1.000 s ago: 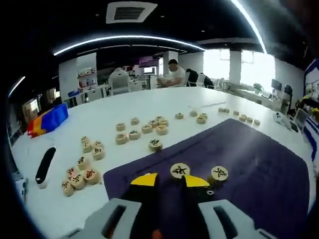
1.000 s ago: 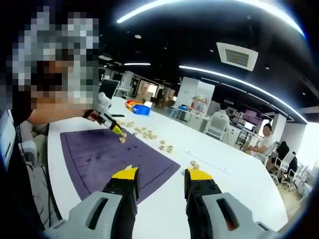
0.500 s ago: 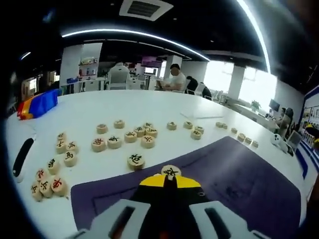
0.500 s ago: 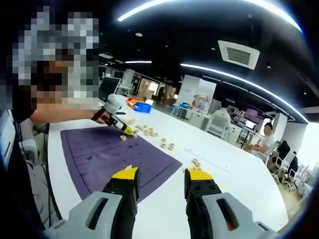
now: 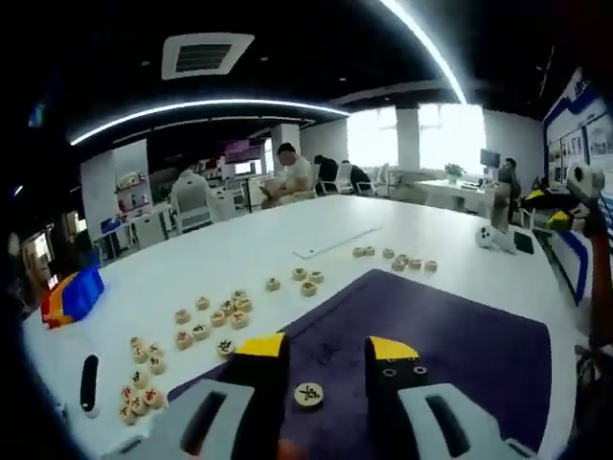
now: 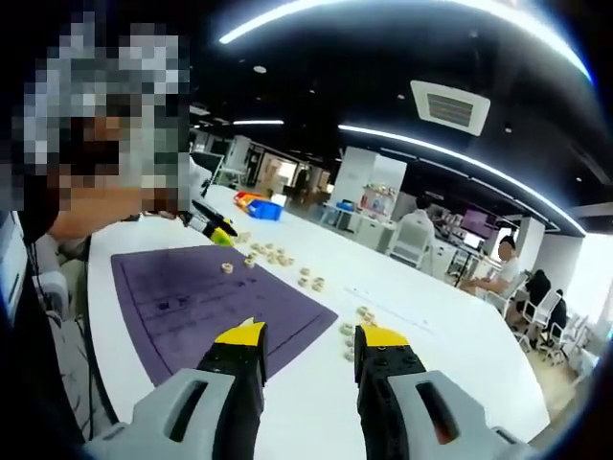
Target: Pick up the chess pieces one by one and place each piece onto its starting position on the chessboard, setting the pieces on their correct points until all the chess pieces are arranged in the starting layout
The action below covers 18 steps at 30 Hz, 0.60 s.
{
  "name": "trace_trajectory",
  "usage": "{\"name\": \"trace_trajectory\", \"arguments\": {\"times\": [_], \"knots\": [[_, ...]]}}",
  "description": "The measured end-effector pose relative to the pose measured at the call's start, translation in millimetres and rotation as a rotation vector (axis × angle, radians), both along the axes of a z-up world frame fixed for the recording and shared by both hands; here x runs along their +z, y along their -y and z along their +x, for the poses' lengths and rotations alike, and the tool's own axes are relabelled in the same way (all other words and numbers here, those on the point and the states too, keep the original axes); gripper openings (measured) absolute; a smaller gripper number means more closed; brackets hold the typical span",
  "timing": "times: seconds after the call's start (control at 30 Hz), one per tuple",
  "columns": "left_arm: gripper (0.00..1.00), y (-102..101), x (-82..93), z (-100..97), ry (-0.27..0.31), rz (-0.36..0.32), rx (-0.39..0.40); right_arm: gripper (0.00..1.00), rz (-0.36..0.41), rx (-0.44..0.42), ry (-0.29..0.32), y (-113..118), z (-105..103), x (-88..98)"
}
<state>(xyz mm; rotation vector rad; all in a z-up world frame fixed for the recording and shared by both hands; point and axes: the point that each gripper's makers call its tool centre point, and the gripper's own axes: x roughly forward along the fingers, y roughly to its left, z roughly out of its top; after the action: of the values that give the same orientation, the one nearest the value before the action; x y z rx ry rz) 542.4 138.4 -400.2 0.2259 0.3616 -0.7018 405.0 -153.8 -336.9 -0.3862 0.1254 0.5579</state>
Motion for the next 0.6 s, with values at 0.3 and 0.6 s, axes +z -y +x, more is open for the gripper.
{"name": "trace_trajectory", "arguments": {"times": [0.3,0.6], "knots": [[0.32,-30,45.1,-73.4,0.121,-0.223,0.043,0.37,-0.007,0.009,0.007,-4,-3,1.6],[0.32,-51,30.0,-92.4,0.128,-0.239,0.081,0.37,-0.02,0.011,-0.001,-8,-1,-0.9]]}}
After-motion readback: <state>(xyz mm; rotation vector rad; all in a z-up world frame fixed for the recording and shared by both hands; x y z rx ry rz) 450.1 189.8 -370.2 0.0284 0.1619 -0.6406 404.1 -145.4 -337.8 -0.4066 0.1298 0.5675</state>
